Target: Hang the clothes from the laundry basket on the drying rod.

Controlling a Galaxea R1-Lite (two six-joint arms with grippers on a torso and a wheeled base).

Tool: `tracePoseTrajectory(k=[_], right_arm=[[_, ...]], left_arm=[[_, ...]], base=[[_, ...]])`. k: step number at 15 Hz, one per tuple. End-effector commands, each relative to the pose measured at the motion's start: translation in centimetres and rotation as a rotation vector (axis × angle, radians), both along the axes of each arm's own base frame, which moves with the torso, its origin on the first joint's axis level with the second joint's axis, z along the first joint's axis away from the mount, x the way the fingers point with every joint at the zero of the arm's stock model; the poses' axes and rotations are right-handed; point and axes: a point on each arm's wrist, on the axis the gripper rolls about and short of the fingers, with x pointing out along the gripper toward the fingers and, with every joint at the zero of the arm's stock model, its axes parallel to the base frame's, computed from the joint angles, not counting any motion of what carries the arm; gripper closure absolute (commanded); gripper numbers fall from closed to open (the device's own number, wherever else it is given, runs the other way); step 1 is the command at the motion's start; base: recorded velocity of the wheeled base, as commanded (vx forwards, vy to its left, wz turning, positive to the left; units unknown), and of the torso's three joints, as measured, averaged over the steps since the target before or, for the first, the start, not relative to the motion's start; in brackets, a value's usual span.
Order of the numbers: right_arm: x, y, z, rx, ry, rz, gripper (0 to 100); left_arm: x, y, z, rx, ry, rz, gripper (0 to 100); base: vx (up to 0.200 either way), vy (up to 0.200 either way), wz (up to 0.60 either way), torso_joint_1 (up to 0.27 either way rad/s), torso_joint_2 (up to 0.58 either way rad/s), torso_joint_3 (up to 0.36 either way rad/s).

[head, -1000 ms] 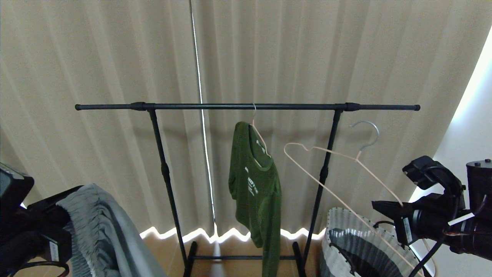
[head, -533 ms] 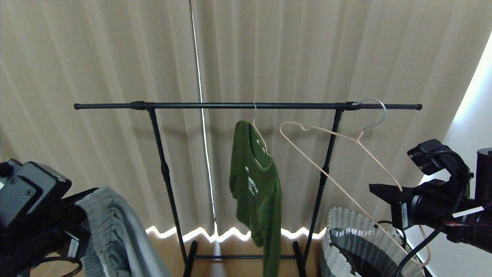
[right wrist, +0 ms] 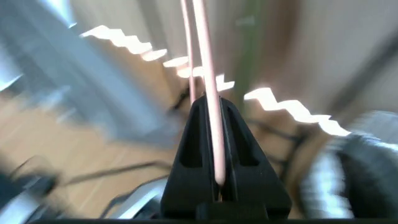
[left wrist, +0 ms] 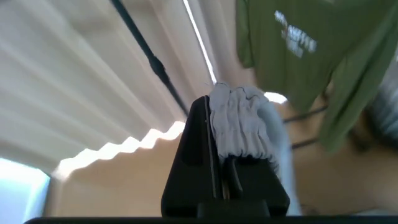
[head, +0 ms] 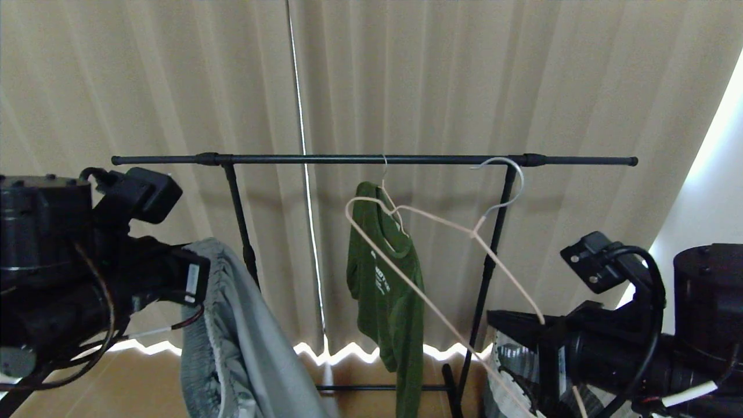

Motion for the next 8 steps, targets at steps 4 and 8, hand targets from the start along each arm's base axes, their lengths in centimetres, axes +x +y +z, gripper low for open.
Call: tracePoseTrajectory(k=[4,8], right_arm=[[-2.0,3.3,-0.8,-0.001,0.052,0.152,100],[-3.3,4.2,-0.7,0.014,0.059,0.213,100]], left_arm=[[6.8,-4.9,-0.1,-0.098,0.02,0.159,100],[8.2,-5.5,0.4,-0.11,-0.011,0.191,100]], base=[[0.0,0.0,0.0,0.0,0.0,0.0],[0.0,0.0,0.0,0.0,0.0,0.0]])
